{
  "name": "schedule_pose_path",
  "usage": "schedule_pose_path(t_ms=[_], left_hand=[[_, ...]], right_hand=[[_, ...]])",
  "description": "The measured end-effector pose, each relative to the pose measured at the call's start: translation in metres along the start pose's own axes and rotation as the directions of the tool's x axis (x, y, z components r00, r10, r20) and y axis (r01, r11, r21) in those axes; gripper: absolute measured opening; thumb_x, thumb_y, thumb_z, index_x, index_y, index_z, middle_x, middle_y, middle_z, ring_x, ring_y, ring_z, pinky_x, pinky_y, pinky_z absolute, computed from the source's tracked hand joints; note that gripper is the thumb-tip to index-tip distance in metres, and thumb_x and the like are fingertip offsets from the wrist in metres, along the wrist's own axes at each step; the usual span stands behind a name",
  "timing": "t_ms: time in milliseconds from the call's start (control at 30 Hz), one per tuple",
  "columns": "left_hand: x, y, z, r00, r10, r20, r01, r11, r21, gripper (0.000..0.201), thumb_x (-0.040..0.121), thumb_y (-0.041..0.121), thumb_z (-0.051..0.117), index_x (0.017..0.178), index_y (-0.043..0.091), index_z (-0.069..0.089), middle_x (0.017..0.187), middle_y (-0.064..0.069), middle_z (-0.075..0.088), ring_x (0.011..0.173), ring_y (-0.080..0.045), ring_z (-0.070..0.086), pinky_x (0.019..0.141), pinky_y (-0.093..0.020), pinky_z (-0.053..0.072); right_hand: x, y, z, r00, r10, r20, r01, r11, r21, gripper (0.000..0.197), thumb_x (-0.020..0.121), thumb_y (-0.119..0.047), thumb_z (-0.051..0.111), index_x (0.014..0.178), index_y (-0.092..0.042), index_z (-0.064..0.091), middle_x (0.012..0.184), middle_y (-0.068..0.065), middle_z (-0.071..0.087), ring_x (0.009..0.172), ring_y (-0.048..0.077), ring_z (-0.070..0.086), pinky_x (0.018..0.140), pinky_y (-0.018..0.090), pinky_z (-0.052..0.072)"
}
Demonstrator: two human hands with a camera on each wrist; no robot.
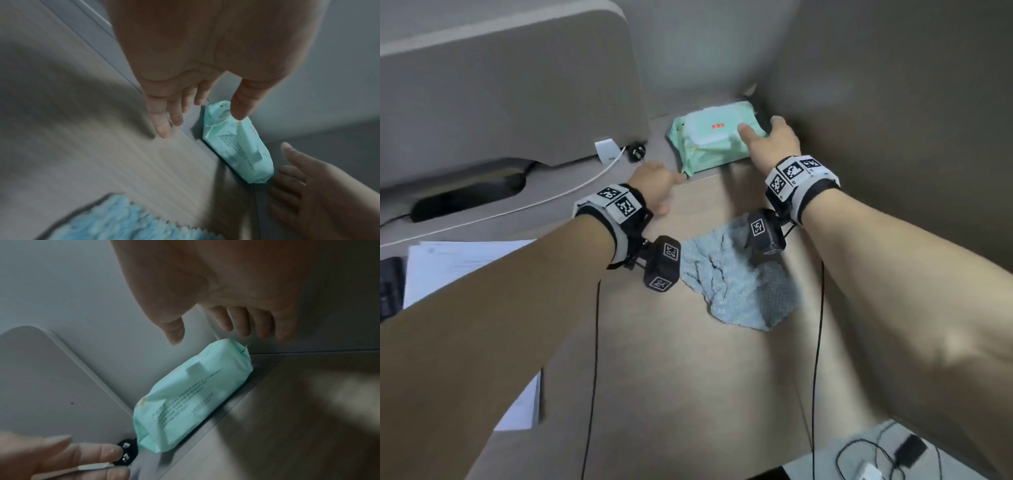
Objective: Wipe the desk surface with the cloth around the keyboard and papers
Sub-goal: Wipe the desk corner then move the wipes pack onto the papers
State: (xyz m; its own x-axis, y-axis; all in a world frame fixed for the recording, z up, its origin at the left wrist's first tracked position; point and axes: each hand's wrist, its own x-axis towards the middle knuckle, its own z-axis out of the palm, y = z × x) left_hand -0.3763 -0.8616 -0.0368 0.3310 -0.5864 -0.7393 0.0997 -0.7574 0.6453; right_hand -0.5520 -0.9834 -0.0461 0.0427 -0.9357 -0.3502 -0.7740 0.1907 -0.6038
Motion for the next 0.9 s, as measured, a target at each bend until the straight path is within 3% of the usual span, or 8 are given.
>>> schedule_pose_path(t_ms=[100,233,333,467,633,767,800,900], left_hand=[[0.009,0.012,0.011,0.999,0.015,0.052,-0.019,0.998,0.061,0.059,0.086,0.008,0.063,0.143,0.006,0.045,0.145,-0.015,0.046,0.128,-0.033,0.047,0.098,-0.045,0.048],[0.013,0.024,0.022,0.995,0.064,0.079,-0.067,0.997,0.04,0.053,0.082,0.003,0.054,0.134,0.002,0.05,0.138,-0.023,0.052,0.102,-0.03,0.059,0.078,-0.045,0.057],[0.01,0.02,0.022,0.994,0.061,0.093,-0.065,0.997,0.048,0.052,0.082,0.001,0.054,0.134,0.001,0.05,0.138,-0.024,0.051,0.119,-0.04,0.057,0.082,-0.05,0.056],[-0.007,0.0,-0.001,0.998,0.019,0.053,-0.02,1.0,0.018,0.051,0.085,0.006,0.056,0.136,0.003,0.05,0.139,-0.021,0.051,0.124,-0.039,0.054,0.083,-0.048,0.057],[-0.031,-0.036,-0.062,1.0,0.009,-0.026,-0.01,1.0,-0.028,0.047,0.09,0.025,0.059,0.133,0.007,0.054,0.133,-0.018,0.057,0.119,-0.036,0.059,0.088,-0.051,0.055],[-0.045,-0.068,-0.115,0.981,0.019,-0.192,-0.021,1.0,-0.007,0.034,0.094,0.036,0.055,0.114,0.008,0.058,0.091,-0.006,0.067,0.067,-0.012,0.069,0.047,-0.019,0.053],[-0.049,-0.079,-0.129,0.976,0.027,-0.217,-0.017,0.999,0.044,0.047,0.09,0.045,0.056,0.117,0.006,0.058,0.097,-0.007,0.068,0.069,-0.014,0.069,0.049,-0.019,0.054],[-0.058,-0.111,-0.169,0.954,0.061,-0.293,0.001,0.979,0.206,0.08,0.074,0.06,0.057,0.129,0.003,0.047,0.124,-0.015,0.06,0.105,-0.032,0.064,0.09,-0.042,0.055]], right_hand=[[0.013,-0.005,0.0,0.998,0.0,0.059,-0.001,1.0,0.007,0.079,0.092,-0.055,0.053,0.151,-0.007,0.03,0.155,0.01,0.037,0.142,0.026,0.034,0.112,0.031,0.028],[0.021,-0.006,0.008,0.994,-0.008,0.112,0.002,0.999,0.049,0.068,0.089,-0.057,0.054,0.137,-0.009,0.051,0.137,0.007,0.056,0.127,0.026,0.051,0.105,0.032,0.039],[0.017,-0.002,0.014,0.997,0.02,0.08,-0.027,0.996,0.084,0.057,0.088,-0.054,0.056,0.124,-0.01,0.058,0.119,0.004,0.062,0.113,0.024,0.058,0.091,0.03,0.046],[-0.018,0.0,0.025,0.998,0.018,0.058,-0.023,0.996,0.091,0.032,0.086,-0.05,0.059,0.083,-0.022,0.047,0.097,0.0,0.056,0.088,0.021,0.054,0.073,0.03,0.04],[-0.087,-0.02,0.064,0.993,-0.05,0.105,0.041,0.996,0.085,0.032,0.087,-0.045,0.063,0.08,-0.02,0.045,0.09,0.002,0.057,0.08,0.021,0.052,0.059,0.029,0.035],[-0.142,-0.043,0.104,0.978,-0.102,0.182,0.088,0.993,0.085,0.031,0.086,-0.033,0.066,0.072,-0.022,0.041,0.092,0.006,0.059,0.082,0.023,0.053,0.072,0.031,0.041],[-0.156,-0.048,0.114,0.971,-0.112,0.213,0.096,0.992,0.082,0.031,0.086,-0.031,0.066,0.071,-0.022,0.04,0.09,0.005,0.059,0.082,0.023,0.053,0.071,0.029,0.039],[-0.197,-0.06,0.144,0.948,-0.127,0.291,0.109,0.991,0.078,0.031,0.087,-0.028,0.066,0.071,-0.022,0.039,0.084,0.001,0.056,0.078,0.021,0.051,0.068,0.027,0.036]])
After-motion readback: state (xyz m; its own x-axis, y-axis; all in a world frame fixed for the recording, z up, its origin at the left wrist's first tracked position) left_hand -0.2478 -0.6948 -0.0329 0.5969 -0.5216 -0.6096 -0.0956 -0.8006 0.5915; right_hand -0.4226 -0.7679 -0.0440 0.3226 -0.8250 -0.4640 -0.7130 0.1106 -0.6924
